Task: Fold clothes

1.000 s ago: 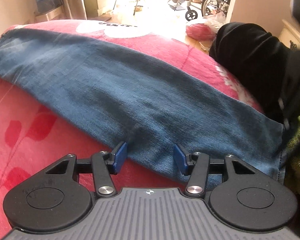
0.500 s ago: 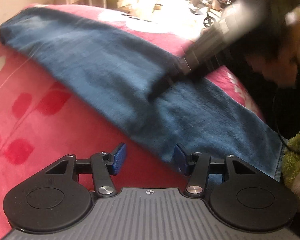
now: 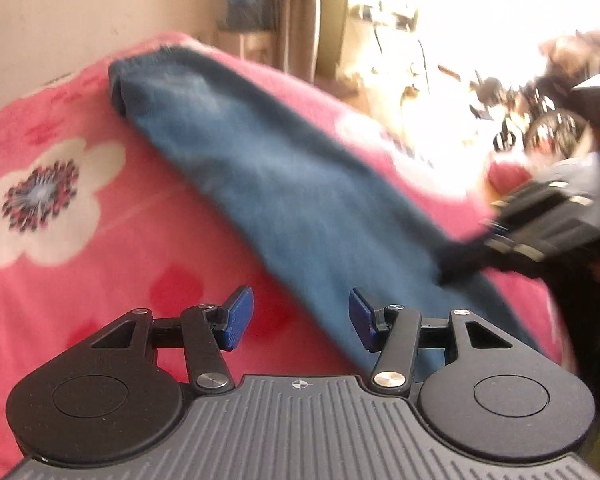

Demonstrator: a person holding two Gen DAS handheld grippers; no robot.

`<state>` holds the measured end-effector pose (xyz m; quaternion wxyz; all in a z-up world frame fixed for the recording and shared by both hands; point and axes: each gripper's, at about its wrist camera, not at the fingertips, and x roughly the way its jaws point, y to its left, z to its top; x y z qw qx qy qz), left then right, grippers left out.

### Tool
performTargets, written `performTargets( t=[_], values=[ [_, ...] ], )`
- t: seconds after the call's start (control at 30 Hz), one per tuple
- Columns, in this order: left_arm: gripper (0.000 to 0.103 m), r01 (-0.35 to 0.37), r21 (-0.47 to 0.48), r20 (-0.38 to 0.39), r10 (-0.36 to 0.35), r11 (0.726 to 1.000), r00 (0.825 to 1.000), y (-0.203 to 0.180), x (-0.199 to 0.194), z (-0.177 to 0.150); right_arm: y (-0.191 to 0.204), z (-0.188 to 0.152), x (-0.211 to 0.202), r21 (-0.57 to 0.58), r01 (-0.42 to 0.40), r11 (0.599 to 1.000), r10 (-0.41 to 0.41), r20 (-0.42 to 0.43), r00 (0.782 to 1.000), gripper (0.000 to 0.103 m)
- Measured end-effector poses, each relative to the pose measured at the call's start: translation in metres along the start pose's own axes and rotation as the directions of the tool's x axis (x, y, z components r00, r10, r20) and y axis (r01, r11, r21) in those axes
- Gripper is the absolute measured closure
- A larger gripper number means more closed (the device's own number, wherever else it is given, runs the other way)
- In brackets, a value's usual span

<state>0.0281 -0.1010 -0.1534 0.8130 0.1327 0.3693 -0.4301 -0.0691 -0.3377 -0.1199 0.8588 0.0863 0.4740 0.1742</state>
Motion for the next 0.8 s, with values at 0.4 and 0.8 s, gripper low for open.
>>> performTargets(
  t=[0.4, 0.8],
  values=[
    [0.050, 0.109, -0.036, -0.030, -0.110, 0.993, 0.994, -0.019, 0.044, -0.014, 0.007, -0.062, -0.036, -0.012, -0.130, 0.991, 0.117, -0.345, 0.931, 0.088],
    [0.050, 0.071, -0.133, 0.032, -0.068, 0.988, 0.997, 0.008, 0.016, -0.014, -0.041, 0.188, 0.048, 0.035, -0.008, 0.999, 0.004, 0.094, 0.996, 0.088]
  ],
)
